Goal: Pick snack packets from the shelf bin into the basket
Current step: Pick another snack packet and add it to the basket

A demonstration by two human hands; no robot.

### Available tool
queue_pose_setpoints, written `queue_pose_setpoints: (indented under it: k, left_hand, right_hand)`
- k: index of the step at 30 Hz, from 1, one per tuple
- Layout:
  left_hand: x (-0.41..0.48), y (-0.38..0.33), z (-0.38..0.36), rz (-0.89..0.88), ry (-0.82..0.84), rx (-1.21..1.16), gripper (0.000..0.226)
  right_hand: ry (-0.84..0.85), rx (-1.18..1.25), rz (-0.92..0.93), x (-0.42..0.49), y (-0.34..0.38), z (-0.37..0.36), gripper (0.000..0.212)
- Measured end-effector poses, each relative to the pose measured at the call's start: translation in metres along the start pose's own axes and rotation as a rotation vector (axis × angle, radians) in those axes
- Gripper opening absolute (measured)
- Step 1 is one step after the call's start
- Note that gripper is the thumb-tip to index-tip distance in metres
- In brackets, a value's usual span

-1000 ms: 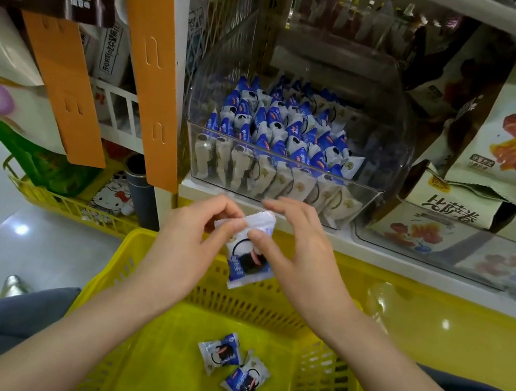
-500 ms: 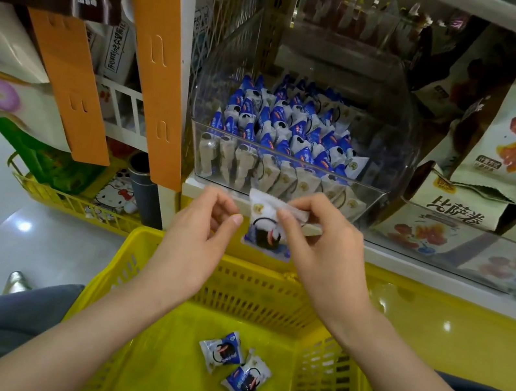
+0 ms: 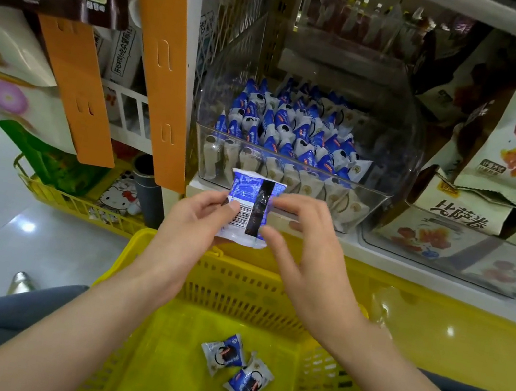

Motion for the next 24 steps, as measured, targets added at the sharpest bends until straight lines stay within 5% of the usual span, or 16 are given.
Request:
queue_pose_setpoints:
  k: [2, 6, 11, 24]
  left_hand:
    - [-0.001, -0.001, -0.001, -0.025, 0.016, 0.031, 0.024]
    - [-0.004, 0.000, -0.008, -0.035, 0.093, 0.078, 0.016]
    - [-0.010, 0.009, -0.014, -0.345, -0.002, 0.521, 0.028]
    - [-0.006, 0.016, -0.013, -0.297, 0.048, 0.444, 0.020]
  right_hand:
    - [-0.053, 0.280, -0.246, 0.003, -0.001, 0.001, 0.026]
    - [0.100, 0.751, -0.579, 0.006, -0.006, -0.002, 0.024]
    - [0.068, 0.840, -0.669, 0.003, -0.006, -0.006, 0.025]
    - [0.044, 0.724, -0.545, 0.002, -0.008, -0.012, 0.025]
Point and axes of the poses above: each hand's wrist, its own x-axis towards the middle knuckle, its own z-axis out of the back of the hand, y = z × x, the point moved 1 cm from there along x, towards the middle knuckle, and after that the axes turned 10 degrees about x, right-handed, at the moved point
